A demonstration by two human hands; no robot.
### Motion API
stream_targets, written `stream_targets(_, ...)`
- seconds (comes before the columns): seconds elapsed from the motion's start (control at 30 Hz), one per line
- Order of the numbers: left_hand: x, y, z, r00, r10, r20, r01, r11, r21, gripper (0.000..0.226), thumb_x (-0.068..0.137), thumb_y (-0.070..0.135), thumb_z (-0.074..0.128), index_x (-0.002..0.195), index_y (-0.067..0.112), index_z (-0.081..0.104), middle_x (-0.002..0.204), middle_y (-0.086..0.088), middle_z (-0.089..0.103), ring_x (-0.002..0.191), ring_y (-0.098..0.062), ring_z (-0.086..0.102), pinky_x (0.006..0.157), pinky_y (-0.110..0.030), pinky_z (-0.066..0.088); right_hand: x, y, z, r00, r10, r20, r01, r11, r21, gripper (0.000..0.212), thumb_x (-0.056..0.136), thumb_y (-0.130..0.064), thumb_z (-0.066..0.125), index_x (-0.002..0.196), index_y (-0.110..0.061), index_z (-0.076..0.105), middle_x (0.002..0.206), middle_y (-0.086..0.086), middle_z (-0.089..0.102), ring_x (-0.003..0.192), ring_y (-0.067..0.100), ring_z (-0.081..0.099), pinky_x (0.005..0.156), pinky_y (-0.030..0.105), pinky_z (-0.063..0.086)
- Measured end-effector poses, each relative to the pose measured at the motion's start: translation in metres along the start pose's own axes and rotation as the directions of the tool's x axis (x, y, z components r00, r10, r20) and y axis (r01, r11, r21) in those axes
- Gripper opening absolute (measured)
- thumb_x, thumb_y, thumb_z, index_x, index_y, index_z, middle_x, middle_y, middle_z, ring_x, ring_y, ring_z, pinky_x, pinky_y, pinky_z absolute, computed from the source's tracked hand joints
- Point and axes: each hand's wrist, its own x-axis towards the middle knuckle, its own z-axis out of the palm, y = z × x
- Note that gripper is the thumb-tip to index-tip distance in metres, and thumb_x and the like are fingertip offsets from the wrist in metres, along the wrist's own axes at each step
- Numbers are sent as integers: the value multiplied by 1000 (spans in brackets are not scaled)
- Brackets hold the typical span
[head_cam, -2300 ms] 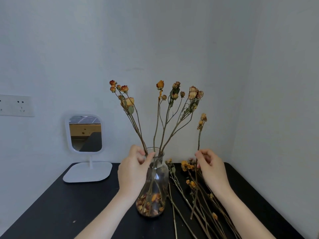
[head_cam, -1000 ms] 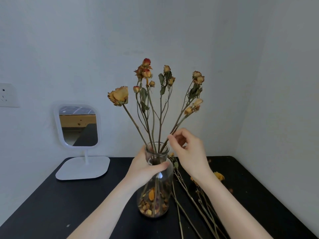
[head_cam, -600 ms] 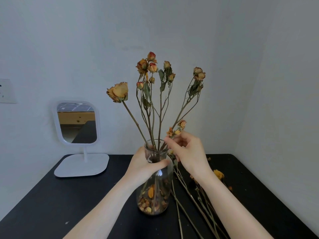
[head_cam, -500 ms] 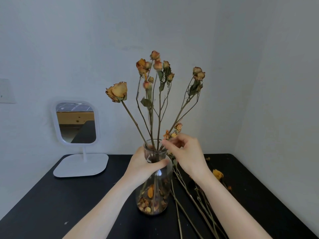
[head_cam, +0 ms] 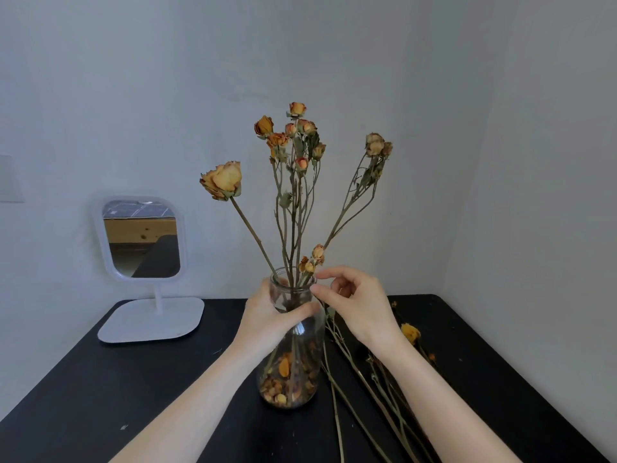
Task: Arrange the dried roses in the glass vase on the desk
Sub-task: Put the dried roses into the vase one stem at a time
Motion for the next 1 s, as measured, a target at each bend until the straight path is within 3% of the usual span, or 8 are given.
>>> stream_targets(0.13, -27, -9, 4, 973, -83, -217, 80, 997, -23, 77, 59, 44, 82, 123, 27, 42, 119, 15, 46, 111, -3, 45, 89, -19, 36, -11, 15, -20, 999, 39, -32, -41, 996, -74, 9, 82, -25, 68, 87, -33, 66, 69, -5, 56, 61, -1, 47, 59, 6, 41)
stream_targets(0.23, -64, -18, 11, 918, -112, -382, 118, 993, -7, 60, 64, 41, 80, 107, 30, 40, 107, 17, 39, 110, -10, 39, 89, -28, 34, -19, 34, -41, 989, 125, -77, -136, 977, -164, 7, 83, -26, 66, 90, -27, 68, 80, 3, 64, 69, 5, 52, 55, 8, 42)
stream_targets(0.3, -88, -25, 17, 937, -63, -343, 89, 994, 60, 37, 72, 33, 76, 92, 28, 45, 97, 18, 42, 101, -14, 44, 82, -25, 35, -25, 50, -53, 978, 179, -109, -201, 950, -240, 7, 84, -27, 65, 90, -27, 68, 81, -1, 63, 70, 3, 52, 55, 11, 40)
stream_targets(0.4, -109, -33, 24, 991, -53, -125, 78, 975, 206, 17, 78, 30, 71, 75, 29, 54, 71, 10, 54, 74, -12, 51, 63, -23, 40, -35, 72, -68, 956, 262, -134, -292, 907, -305, 8, 85, -26, 65, 93, -25, 67, 82, -7, 61, 74, 1, 52, 59, 12, 34)
stream_targets(0.53, -114, -33, 36, 971, -221, 88, 138, 825, 548, 23, 84, 50, 59, 69, 32, 58, 55, 10, 54, 59, -4, 53, 52, -23, 38, -48, 92, -72, 931, 353, -92, -359, 840, -406, 14, 85, -25, 64, 96, -18, 68, 80, -7, 60, 73, 1, 53, 57, 10, 34)
stream_targets(0.77, -104, -41, 53, 954, -294, 64, 189, 751, 633, 28, 80, 58, 58, 71, 32, 59, 70, 11, 60, 67, -4, 55, 52, -22, 37, -64, 88, -34, 888, 416, 194, -249, 792, -557, 20, 84, -36, 64, 95, -20, 67, 69, -7, 61, 65, 8, 58, 62, 22, 47)
stream_targets(0.87, -101, -43, 60, 951, -302, 61, 198, 751, 629, 29, 78, 59, 59, 70, 31, 58, 71, 12, 60, 68, -5, 56, 54, -24, 38, -64, 83, -15, 820, 503, 273, -224, 722, -655, 24, 83, -39, 64, 93, -17, 65, 77, -2, 62, 74, 16, 62, 75, 34, 54)
stream_targets(1.0, -97, -42, 70, 947, -314, 66, 207, 756, 621, 26, 79, 56, 60, 74, 30, 58, 72, 11, 60, 71, -7, 57, 59, -26, 42, -62, 85, -3, 768, 586, 259, -237, 635, -735, 22, 86, -31, 61, 96, -12, 66, 95, 5, 67, 85, 21, 64, 77, 34, 53)
